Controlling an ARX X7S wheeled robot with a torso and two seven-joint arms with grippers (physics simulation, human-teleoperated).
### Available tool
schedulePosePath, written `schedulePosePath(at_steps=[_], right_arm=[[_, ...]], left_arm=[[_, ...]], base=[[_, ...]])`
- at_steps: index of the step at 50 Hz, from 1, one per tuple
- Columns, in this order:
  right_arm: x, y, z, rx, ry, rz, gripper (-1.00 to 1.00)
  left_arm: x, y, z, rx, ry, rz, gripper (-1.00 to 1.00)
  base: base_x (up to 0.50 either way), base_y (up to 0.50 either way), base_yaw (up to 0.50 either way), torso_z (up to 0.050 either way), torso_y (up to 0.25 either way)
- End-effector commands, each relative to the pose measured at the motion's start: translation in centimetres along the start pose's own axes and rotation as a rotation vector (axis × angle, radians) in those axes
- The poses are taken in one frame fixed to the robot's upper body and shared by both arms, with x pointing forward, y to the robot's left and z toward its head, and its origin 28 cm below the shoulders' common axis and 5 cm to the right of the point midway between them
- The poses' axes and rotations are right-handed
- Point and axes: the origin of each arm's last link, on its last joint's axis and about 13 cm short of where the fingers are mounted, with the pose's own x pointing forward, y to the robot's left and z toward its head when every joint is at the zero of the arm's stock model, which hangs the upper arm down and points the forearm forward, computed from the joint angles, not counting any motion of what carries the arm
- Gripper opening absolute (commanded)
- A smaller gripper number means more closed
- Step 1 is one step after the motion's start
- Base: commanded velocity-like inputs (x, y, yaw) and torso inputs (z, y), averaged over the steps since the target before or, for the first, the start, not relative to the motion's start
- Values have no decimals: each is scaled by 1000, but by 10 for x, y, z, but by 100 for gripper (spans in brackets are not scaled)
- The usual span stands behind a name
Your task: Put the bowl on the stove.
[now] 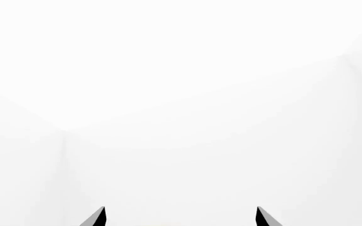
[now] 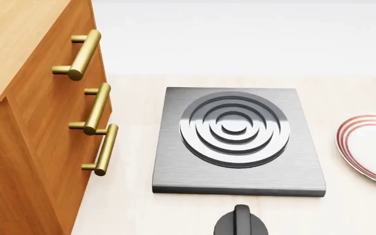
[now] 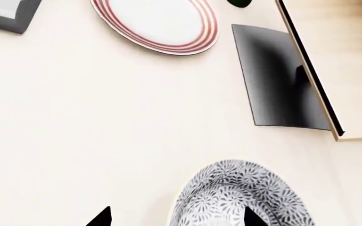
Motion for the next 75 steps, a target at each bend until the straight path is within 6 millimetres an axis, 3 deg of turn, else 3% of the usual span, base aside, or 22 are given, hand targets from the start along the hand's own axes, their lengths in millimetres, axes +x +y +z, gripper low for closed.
schedulePosePath(at_steps=[1, 56, 75], right_arm=[[10, 3, -3, 19, -13, -26, 100], [24, 20, -47, 157, 89, -78, 100], [37, 29, -49, 174, 106, -111, 100]], left_arm=[[1, 3, 3, 4, -48, 4, 100], [1, 1, 3, 4, -45, 0, 100], [0, -1, 1, 2, -40, -4, 100]], base=[[0, 0, 0, 0, 0], [0, 0, 0, 0, 0], [0, 0, 0, 0, 0]])
